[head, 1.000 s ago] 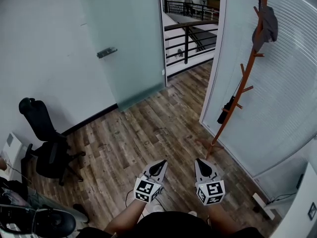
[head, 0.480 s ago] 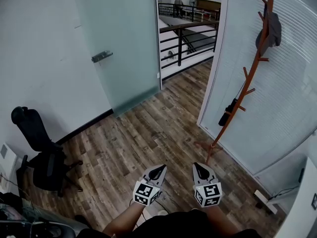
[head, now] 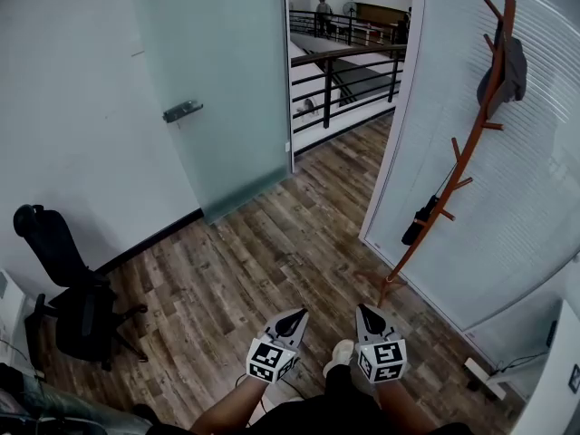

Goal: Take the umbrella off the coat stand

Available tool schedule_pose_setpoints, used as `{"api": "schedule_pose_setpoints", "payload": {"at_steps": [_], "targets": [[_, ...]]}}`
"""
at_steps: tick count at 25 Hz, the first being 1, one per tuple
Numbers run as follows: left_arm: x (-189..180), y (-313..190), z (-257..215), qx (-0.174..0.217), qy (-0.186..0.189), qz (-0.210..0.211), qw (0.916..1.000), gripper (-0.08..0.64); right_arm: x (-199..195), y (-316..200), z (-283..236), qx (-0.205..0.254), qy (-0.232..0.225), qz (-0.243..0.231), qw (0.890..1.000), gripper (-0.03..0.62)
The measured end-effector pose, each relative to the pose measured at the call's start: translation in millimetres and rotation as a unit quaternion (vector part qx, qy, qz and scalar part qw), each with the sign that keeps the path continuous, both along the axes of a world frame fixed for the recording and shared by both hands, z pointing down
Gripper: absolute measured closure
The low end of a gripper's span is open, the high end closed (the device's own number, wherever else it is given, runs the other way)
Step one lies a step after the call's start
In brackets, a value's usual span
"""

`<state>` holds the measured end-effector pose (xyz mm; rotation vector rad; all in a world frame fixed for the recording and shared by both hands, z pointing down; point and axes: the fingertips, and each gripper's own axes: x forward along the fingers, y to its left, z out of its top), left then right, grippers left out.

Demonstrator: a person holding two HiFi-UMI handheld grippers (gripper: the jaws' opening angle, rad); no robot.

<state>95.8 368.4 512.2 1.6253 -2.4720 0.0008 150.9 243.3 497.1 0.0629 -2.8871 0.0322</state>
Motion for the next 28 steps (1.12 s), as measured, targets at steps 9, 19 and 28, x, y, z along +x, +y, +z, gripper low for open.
{"api": "schedule_pose_setpoints", "payload": {"at_steps": [9,19,28], "targets": [[-59.1,-57.2,-4.0,-0.011,-0.008,0.003,0.9999,0.548,-67.9,-54.8,-6.1,-0.005,-0.014,-0.005,1.0,0.586],[-133.0,-157.9,-4.8,-0.042,-0.013,0.019,0.9988,0.548,-139.8,-155.9,-9.8,-0.008,-0.026,-0.011,1.0,0.586],[-190.3,-231.7,-12.0,-0.046,-0.028,0.0,0.9985,0.548,-195.3,-224.9,-0.4,-0.019,-0.025,-0.036,0.999,0.586]]}}
